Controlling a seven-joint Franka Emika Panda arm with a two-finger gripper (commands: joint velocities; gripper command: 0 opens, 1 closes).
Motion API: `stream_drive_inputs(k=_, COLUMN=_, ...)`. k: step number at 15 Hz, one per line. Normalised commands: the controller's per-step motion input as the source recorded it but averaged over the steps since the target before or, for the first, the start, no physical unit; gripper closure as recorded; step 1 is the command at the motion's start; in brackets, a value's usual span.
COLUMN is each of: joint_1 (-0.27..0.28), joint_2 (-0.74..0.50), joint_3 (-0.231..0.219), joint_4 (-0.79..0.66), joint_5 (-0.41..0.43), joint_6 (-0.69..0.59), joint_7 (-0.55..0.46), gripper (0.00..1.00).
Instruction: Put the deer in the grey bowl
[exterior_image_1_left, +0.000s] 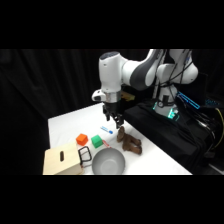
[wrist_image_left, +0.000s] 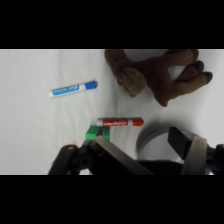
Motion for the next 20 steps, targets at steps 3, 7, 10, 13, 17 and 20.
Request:
stream_drive_inputs(k=3, joint_1=0.049, joint_2=-0.29, joint_3=0.072, joint_4=-0.48, joint_5=-0.021, joint_6=0.38, joint_7=-0.18, gripper=0.00)
stream_drive_inputs(k=7, joint_1=0.069, joint_2=-0.12, joint_3=0.067, joint_4=-0.33, joint_5=-0.118, joint_6=0.38, joint_7=-0.19, gripper=0.00)
stream_drive_inputs(k=10, joint_1=0.064, joint_2=0.09, joint_3=0.040, joint_4=-0.13, joint_5=-0.223, joint_6=0.32, joint_7=-0.11, gripper=0.00)
stream_drive_inputs(k=13, joint_1=0.039, joint_2=0.23, joint_3=0.002, joint_4=-0.01, joint_5=-0.215, joint_6=0.31, joint_7=-0.11, gripper=0.00)
stream_drive_inputs(k=17, joint_1=0.074, joint_2=0.34, joint_3=-0.119, joint_4=0.12, joint_5=-0.375, joint_6=0.27, joint_7=0.02, gripper=0.00)
stream_drive_inputs(k=20, joint_1=0.129, joint_2=0.34, joint_3=-0.168, joint_4=0.20, joint_5=-0.293, joint_6=0.17, joint_7=0.05, gripper=0.00)
